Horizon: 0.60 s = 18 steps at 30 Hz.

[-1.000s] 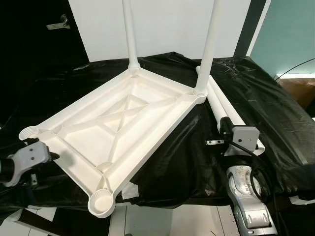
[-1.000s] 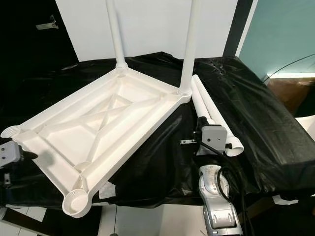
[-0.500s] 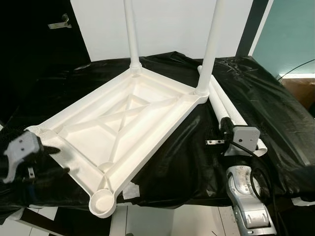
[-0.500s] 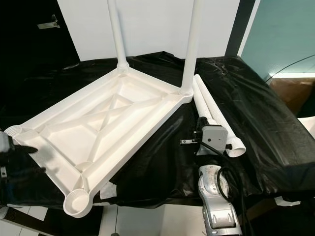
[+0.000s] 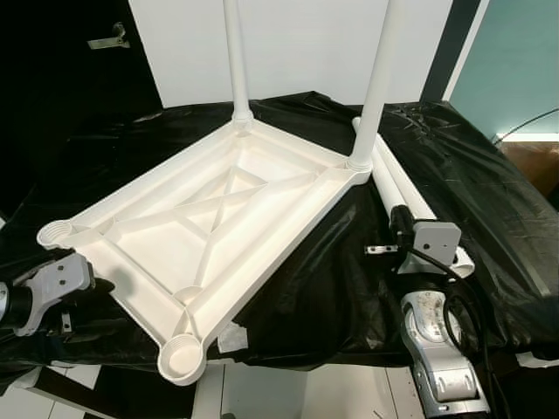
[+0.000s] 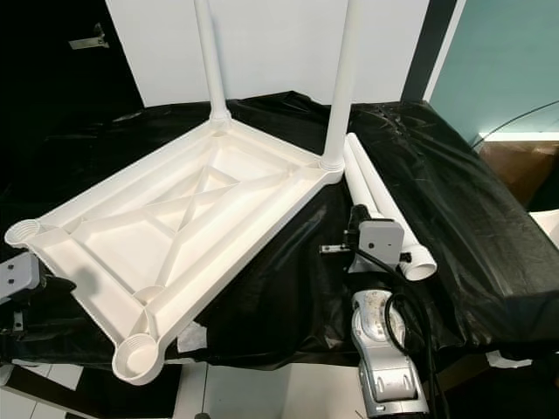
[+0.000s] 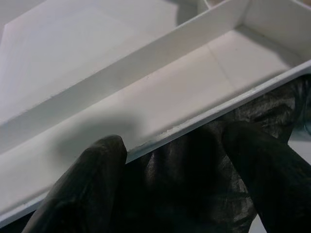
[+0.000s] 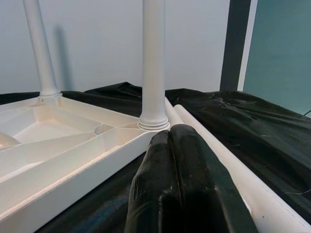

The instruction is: Building children table

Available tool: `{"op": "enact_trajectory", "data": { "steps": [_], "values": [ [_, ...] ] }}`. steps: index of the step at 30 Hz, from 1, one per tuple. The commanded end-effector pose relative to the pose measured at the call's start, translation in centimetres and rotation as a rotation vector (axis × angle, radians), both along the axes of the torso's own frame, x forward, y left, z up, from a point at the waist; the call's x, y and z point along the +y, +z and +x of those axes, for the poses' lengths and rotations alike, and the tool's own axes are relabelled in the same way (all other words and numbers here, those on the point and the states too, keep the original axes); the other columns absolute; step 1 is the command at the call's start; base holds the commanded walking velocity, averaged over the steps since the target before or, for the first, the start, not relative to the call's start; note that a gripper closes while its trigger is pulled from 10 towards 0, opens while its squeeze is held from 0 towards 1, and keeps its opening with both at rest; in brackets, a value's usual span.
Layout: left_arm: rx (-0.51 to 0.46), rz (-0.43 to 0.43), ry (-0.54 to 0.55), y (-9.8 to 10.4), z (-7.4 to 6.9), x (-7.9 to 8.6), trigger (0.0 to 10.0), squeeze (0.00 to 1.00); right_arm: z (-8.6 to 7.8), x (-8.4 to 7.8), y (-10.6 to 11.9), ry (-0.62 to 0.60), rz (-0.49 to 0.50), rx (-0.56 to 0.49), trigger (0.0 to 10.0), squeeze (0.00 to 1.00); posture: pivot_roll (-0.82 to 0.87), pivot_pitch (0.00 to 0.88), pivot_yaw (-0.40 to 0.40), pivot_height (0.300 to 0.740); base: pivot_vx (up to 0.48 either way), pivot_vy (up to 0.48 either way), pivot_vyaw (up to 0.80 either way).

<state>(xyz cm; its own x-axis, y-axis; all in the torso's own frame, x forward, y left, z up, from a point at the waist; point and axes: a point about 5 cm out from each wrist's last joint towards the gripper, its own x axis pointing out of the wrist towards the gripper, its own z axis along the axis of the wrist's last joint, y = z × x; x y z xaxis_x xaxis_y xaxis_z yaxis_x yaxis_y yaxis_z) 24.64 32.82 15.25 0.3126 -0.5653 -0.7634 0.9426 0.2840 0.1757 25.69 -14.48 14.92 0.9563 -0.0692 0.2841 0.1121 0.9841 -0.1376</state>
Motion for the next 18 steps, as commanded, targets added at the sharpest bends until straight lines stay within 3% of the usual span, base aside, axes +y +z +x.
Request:
{"op": "enact_trajectory", "data": {
  "steps": [1, 7, 10, 14, 17, 18],
  "values": [
    [0.119, 0.011, -0.079, -0.3, -0.7, 0.1, 10.0, 0.31, 0.1, -0.3, -0.2, -0.003, 0.003, 0.014, 10.0, 0.0, -0.06, 0.01, 0.005, 0.74, 0.0, 0.0, 0.0],
    [0.121, 0.035, -0.094, 0.6, -0.7, 0.6, 10.0, 0.31, 0.1, -0.6, -0.3, -0.009, 0.002, 0.021, 10.0, 0.0, -0.05, 0.014, 0.003, 0.74, 0.0, 0.0, 0.0],
    [0.142, 0.074, -0.156, -0.3, -0.6, -0.3, 10.0, 0.3, 0.3, -0.5, -0.3, -0.007, 0.006, 0.021, 10.0, 0.0, -0.05, 0.016, 0.003, 0.74, 0.0, 0.0, 0.0],
    [0.151, 0.076, -0.245, -1.2, -0.6, -2.0, 10.0, 0.3, 0.4, -0.6, -0.1, -0.011, 0.007, 0.016, 10.0, 0.0, -0.06, 0.018, 0.002, 0.74, 0.0, 0.0, 0.0],
    [0.156, 0.075, -0.267, -1.4, -0.7, -2.4, 10.0, 0.3, 0.5, -0.6, -0.1, -0.013, 0.007, 0.015, 10.0, 0.0, -0.06, 0.018, 0.002, 0.74, 0.0, 0.0, 0.0],
    [0.154, 0.072, -0.309, -1.6, -0.7, -3.1, 10.0, 0.26, 0.5, -0.8, -0.1, -0.019, 0.006, 0.015, 10.0, 0.0, -0.06, 0.019, 0.003, 0.74, 0.0, 0.0, 0.0]
  ]
}}
